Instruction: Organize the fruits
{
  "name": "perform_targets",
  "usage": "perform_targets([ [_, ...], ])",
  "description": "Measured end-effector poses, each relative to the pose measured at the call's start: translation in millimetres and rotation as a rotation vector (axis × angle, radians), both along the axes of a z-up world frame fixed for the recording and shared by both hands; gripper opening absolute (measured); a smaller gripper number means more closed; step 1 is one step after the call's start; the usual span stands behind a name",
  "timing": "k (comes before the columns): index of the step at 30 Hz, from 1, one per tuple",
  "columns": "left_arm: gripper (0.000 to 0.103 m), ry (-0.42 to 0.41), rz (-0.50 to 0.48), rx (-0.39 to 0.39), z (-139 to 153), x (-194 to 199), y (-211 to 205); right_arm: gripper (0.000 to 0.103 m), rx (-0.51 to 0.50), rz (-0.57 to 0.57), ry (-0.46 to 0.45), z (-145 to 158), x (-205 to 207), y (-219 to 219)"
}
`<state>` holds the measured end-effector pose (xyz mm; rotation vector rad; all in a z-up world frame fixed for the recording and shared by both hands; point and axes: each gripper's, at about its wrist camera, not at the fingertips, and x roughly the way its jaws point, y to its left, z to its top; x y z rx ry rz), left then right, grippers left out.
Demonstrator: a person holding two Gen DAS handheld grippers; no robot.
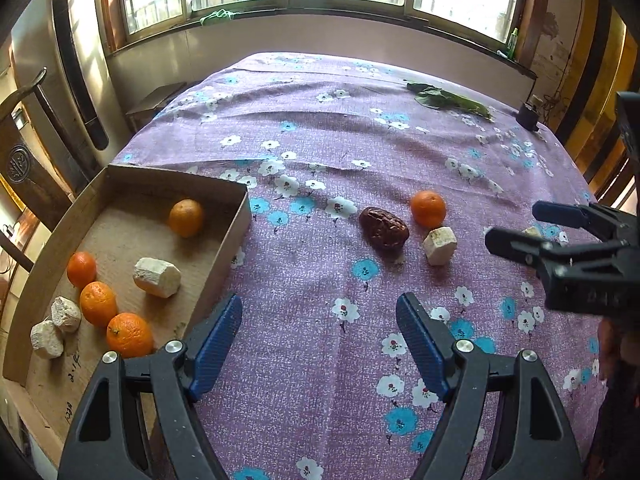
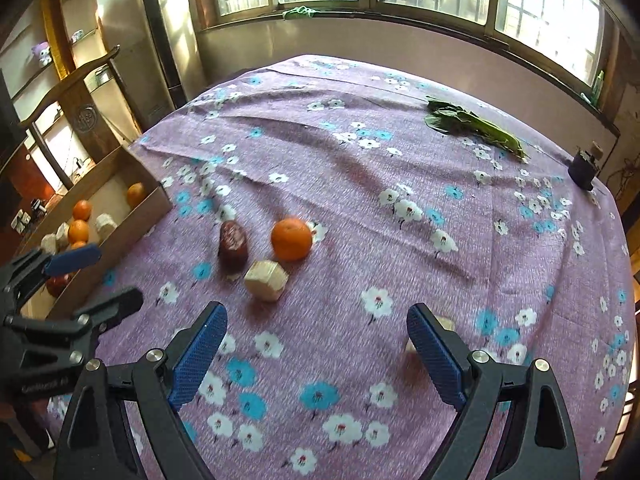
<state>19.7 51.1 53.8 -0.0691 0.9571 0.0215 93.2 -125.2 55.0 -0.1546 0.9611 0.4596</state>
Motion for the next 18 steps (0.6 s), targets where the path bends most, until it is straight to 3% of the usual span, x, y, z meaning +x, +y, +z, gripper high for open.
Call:
perform_targets([
  [7,0.079,0.03,0.036,-0.004,-10,9,11,0.094,-0.032,0.028,0.084,-25,43,13],
  [9,0.079,0.037,0.046,-0.009,-12,12,14,0.094,-0.014,0.052,0.087,-25,38,13],
  [16,0.079,0.041,0.054,-0.014,-15,20,14,0.094,-0.11,0.15,0.07,-27,-4,17],
  [18,0.079,0.044,0.054,-0.01,-16,20,12,0.094,-0.06,0.131,0.047,-17,-6,9],
])
